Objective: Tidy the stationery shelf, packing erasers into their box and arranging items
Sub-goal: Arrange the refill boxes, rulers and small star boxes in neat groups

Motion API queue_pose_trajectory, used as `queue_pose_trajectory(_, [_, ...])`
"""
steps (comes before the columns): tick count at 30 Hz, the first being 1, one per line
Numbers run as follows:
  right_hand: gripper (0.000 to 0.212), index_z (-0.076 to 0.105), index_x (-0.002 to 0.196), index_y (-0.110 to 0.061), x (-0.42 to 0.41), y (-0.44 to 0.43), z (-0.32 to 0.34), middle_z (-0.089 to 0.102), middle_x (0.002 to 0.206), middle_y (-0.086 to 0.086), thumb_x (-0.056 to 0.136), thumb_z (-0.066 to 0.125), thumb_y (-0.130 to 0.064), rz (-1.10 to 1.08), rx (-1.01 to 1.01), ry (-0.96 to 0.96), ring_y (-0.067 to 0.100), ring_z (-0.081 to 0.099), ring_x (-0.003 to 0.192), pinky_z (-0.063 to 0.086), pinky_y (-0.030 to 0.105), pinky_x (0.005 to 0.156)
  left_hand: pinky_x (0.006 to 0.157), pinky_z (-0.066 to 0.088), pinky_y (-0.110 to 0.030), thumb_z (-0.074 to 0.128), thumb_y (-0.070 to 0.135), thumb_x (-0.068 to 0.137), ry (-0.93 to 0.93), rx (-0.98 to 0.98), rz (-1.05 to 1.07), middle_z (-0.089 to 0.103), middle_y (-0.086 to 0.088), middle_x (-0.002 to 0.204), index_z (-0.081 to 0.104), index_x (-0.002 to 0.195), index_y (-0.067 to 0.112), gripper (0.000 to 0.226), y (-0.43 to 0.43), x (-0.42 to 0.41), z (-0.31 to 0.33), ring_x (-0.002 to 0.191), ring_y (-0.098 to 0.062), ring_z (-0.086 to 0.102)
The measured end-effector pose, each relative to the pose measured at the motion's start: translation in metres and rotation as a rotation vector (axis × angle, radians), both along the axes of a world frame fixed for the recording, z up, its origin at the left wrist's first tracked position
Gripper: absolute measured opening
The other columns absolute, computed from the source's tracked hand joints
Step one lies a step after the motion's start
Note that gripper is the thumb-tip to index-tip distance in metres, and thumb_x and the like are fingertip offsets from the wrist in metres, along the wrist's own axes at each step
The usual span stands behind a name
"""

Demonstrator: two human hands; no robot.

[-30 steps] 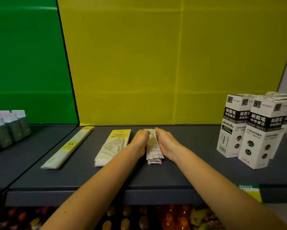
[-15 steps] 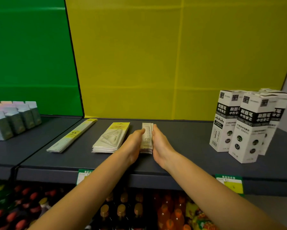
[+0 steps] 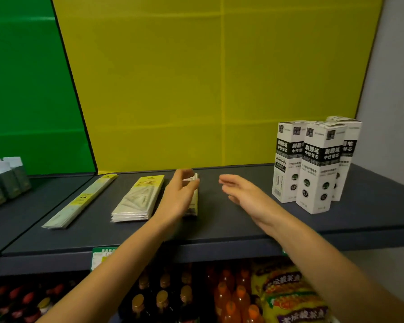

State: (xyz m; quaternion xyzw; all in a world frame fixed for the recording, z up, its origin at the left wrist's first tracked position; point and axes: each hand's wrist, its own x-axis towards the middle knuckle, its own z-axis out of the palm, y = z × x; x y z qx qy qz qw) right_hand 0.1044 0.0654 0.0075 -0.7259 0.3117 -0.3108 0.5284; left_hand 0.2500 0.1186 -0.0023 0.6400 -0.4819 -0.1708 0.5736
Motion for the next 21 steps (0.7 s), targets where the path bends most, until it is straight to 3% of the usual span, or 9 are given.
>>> queue_pose_trajectory(3, [0.027, 0.056, 0.113, -0.031, -0.056, -0.007, 0.001, 0.058, 0.121, -0.009, 0.094, 0.047, -0.014, -0.007, -0.134, 0.065, 0.003, 0.054, 0.112, 0.042, 0.023, 0.102, 0.071, 0.04, -0.003, 0.053, 0.013, 0.09, -0.123, -0.007, -0.089, 0.056, -0.002, 0.116, 0.048, 0.12, 0.007, 0.031, -0.008, -0.02, 0.006, 0.097, -0.009, 0.051])
queue_pose_trajectory(6, [0.025, 0.06, 0.104, -0.027, -0.115, -0.008, 0.006, 0.065, 0.108, -0.01, 0.091, 0.05, -0.008, -0.047, -0.167, 0.056, -0.005, 0.064, 0.086, 0.051, 0.008, 0.073, 0.086, 0.045, -0.019, 0.061, 0.012, 0.085, -0.187, 0.032, -0.216, 0.054, -0.008, 0.119, 0.045, 0.122, 0.005, 0.041, -0.022, -0.046, 0.009, 0.104, -0.016, 0.053])
queue_pose_trajectory(9, [0.021, 0.065, 0.098, -0.019, -0.162, -0.02, 0.006, 0.07, 0.096, -0.005, 0.087, 0.053, -0.005, -0.197, -0.192, -0.005, -0.008, 0.064, 0.071, 0.05, 0.008, 0.061, 0.097, 0.044, -0.03, 0.065, 0.018, 0.082, -0.243, 0.114, -0.268, 0.049, -0.007, 0.13, 0.037, 0.131, 0.009, 0.057, -0.042, -0.068, 0.012, 0.115, -0.019, 0.051])
queue_pose_trajectory(12, [0.019, 0.062, 0.095, -0.022, -0.188, -0.049, 0.005, 0.066, 0.099, -0.004, 0.085, 0.058, -0.006, -0.386, -0.209, -0.127, 0.004, 0.063, 0.083, 0.049, 0.023, 0.079, 0.099, 0.039, -0.027, 0.067, 0.021, 0.081, -0.207, 0.179, -0.286, 0.041, -0.007, 0.141, 0.027, 0.138, 0.012, 0.07, -0.067, -0.089, 0.012, 0.126, -0.021, 0.044])
queue_pose_trajectory(15, [0.042, 0.049, 0.12, -0.019, -0.199, -0.087, 0.006, 0.054, 0.117, -0.003, 0.082, 0.064, -0.009, -0.501, -0.226, -0.124, 0.016, 0.051, 0.108, 0.042, 0.031, 0.091, 0.103, 0.034, -0.03, 0.07, 0.016, 0.078, -0.123, 0.194, -0.294, 0.034, -0.008, 0.148, 0.02, 0.142, 0.013, 0.081, -0.091, -0.107, 0.012, 0.135, -0.021, 0.035])
queue_pose_trajectory(18, [0.071, 0.028, 0.141, -0.018, -0.199, -0.12, 0.009, 0.036, 0.146, 0.001, 0.081, 0.066, -0.008, -0.394, -0.226, -0.058, 0.018, 0.038, 0.131, 0.034, 0.031, 0.102, 0.096, 0.037, -0.028, 0.07, 0.005, 0.076, -0.009, 0.19, -0.319, 0.04, -0.007, 0.143, 0.02, 0.143, 0.011, 0.084, -0.11, -0.123, 0.014, 0.126, -0.018, 0.041])
queue_pose_trajectory(21, [0.081, 0.02, 0.145, -0.014, -0.195, -0.142, 0.009, 0.031, 0.151, 0.005, 0.079, 0.066, -0.004, -0.233, -0.177, -0.069, 0.018, 0.033, 0.136, 0.029, 0.029, 0.106, 0.089, 0.043, -0.027, 0.071, 0.0, 0.073, 0.074, 0.175, -0.317, 0.052, -0.007, 0.132, 0.031, 0.137, 0.008, 0.076, -0.124, -0.132, 0.014, 0.112, -0.016, 0.05])
